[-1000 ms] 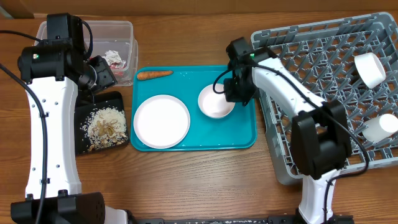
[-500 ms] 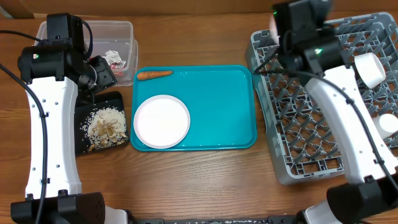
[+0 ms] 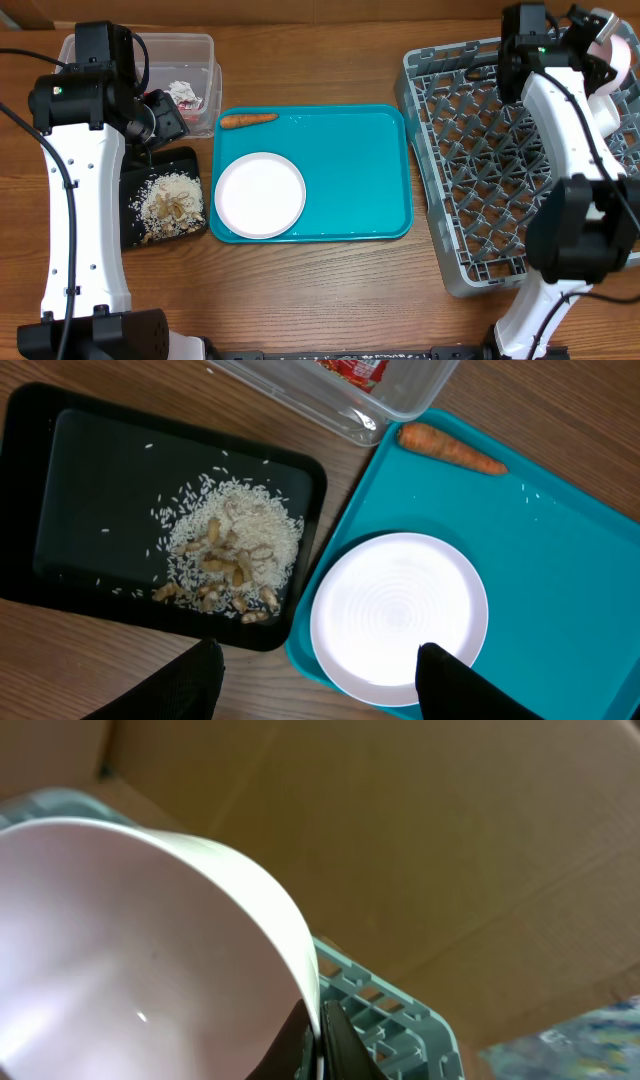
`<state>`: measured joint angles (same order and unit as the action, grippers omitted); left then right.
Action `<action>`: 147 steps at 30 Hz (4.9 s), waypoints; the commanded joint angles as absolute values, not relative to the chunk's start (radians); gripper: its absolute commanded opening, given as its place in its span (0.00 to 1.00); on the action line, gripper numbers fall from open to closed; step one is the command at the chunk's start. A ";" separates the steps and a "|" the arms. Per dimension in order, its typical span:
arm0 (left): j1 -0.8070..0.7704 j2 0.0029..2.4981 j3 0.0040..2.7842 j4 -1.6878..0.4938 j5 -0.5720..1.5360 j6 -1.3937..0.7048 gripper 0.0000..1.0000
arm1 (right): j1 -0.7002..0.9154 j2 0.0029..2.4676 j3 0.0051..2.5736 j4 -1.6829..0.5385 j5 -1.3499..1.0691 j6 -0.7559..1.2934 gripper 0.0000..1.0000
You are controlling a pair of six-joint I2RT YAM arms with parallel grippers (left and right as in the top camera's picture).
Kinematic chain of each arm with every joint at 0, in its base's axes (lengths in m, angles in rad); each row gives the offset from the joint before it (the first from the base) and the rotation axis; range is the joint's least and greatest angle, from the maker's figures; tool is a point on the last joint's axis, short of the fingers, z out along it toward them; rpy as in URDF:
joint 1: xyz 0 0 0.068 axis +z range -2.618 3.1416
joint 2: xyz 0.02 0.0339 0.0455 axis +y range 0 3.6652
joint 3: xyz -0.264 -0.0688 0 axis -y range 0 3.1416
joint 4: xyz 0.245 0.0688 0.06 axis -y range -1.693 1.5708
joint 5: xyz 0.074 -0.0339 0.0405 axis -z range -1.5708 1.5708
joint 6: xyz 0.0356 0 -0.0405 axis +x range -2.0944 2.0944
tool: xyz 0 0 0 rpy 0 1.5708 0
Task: Sort waste into correct bins and load items into the dishwasher
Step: 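Carry the pink bowl into the back of the rack and release it, then reach the right gripper to the white plate and grasp its rim, then lift the white plate with the right gripper and carry it over the rack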
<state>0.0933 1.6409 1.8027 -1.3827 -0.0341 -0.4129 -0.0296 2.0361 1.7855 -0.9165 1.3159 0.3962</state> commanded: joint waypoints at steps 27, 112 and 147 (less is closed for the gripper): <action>0.091 1.634 1.819 -1.356 -0.007 -0.419 0.68 | 0.100 2.172 1.749 -1.204 0.838 0.637 0.33; 0.091 1.634 1.819 -1.364 -0.007 -0.419 0.83 | 0.646 2.110 1.648 -0.993 0.235 0.425 0.04; 0.091 1.635 1.819 -1.361 -0.007 -0.419 0.85 | 0.447 1.784 1.653 -1.083 0.367 0.413 0.04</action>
<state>0.0933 1.6409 1.8027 -1.3617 -0.0120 -0.4133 0.4515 1.8488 1.6474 -1.0908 0.3447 0.4141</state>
